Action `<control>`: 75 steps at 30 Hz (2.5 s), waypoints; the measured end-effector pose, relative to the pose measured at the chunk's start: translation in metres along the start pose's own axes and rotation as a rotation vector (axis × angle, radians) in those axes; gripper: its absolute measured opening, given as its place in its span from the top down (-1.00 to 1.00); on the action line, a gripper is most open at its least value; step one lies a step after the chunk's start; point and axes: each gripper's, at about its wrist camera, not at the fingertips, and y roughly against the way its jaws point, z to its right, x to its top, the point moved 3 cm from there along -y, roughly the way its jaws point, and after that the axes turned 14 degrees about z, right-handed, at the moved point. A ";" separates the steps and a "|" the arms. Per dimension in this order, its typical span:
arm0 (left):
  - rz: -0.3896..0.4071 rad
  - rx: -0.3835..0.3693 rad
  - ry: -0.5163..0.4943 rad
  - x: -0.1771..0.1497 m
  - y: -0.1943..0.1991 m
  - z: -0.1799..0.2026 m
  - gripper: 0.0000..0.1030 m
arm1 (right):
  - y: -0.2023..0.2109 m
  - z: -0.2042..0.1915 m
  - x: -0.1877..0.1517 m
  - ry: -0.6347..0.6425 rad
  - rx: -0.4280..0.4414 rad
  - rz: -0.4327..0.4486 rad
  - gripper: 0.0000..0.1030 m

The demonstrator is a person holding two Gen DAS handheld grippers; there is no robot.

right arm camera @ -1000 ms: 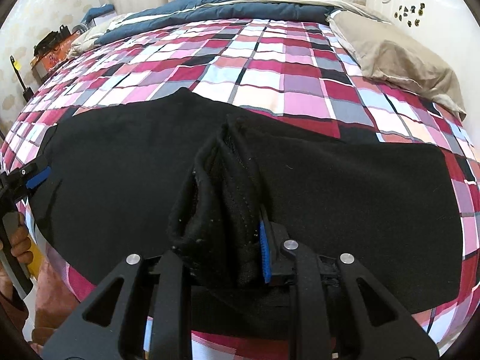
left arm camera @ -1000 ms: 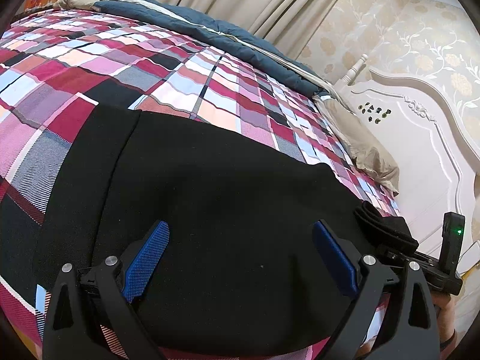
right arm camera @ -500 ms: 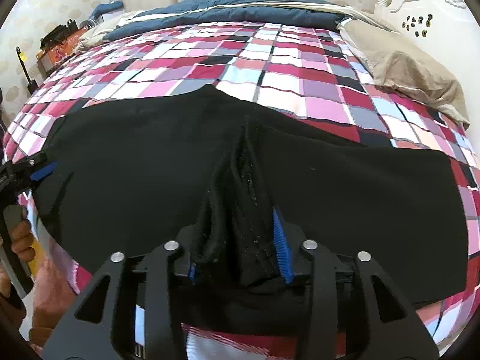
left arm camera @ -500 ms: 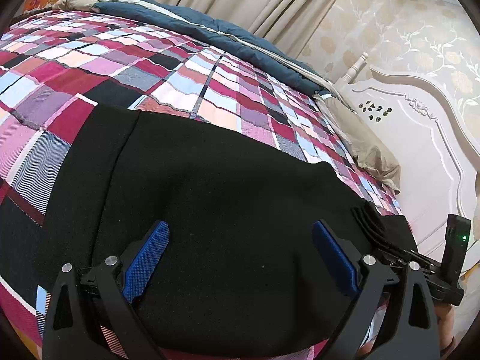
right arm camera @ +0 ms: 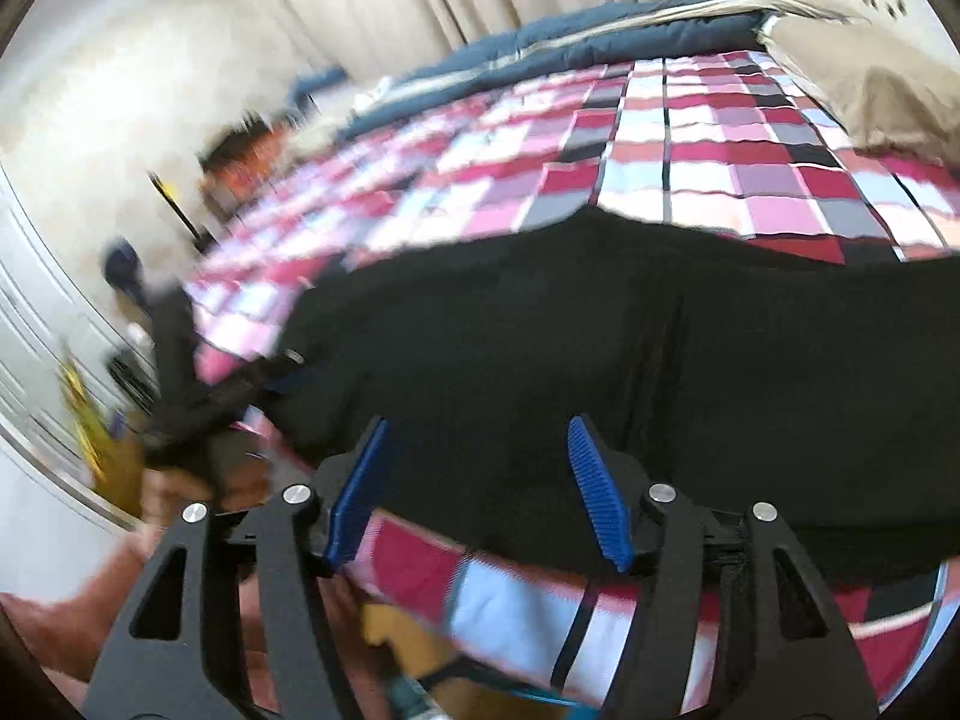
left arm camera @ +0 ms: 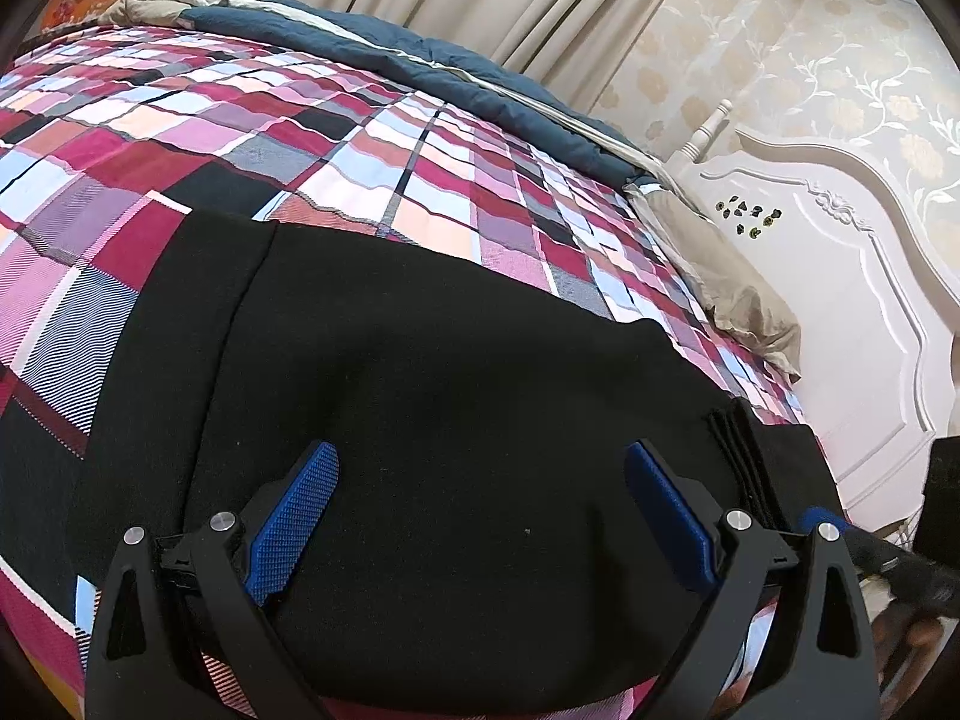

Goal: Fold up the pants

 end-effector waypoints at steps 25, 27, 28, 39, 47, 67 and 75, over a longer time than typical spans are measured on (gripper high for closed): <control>0.006 0.027 -0.052 -0.003 -0.002 0.006 -0.85 | 0.120 0.252 -0.038 -0.625 -0.185 0.221 0.50; 0.007 0.028 -0.055 -0.003 -0.002 0.006 -0.85 | 0.122 0.249 -0.036 -0.614 -0.157 0.203 0.48; 0.006 0.028 -0.057 -0.003 -0.002 0.006 -0.85 | 0.123 0.251 -0.034 -0.623 -0.140 0.196 0.42; 0.007 0.023 -0.063 -0.003 -0.001 0.006 -0.85 | 0.079 0.288 0.043 -0.633 -0.044 0.159 -0.19; 0.006 0.021 -0.069 -0.004 -0.002 0.008 -0.85 | 0.041 0.299 0.047 -0.579 -0.160 0.034 0.43; 0.000 0.000 -0.076 -0.003 -0.001 0.008 -0.85 | -0.009 0.111 0.003 -0.498 0.199 -0.040 0.29; -0.021 -0.028 -0.021 0.006 0.009 0.003 -0.85 | -0.028 0.111 -0.021 -0.521 0.179 -0.089 0.47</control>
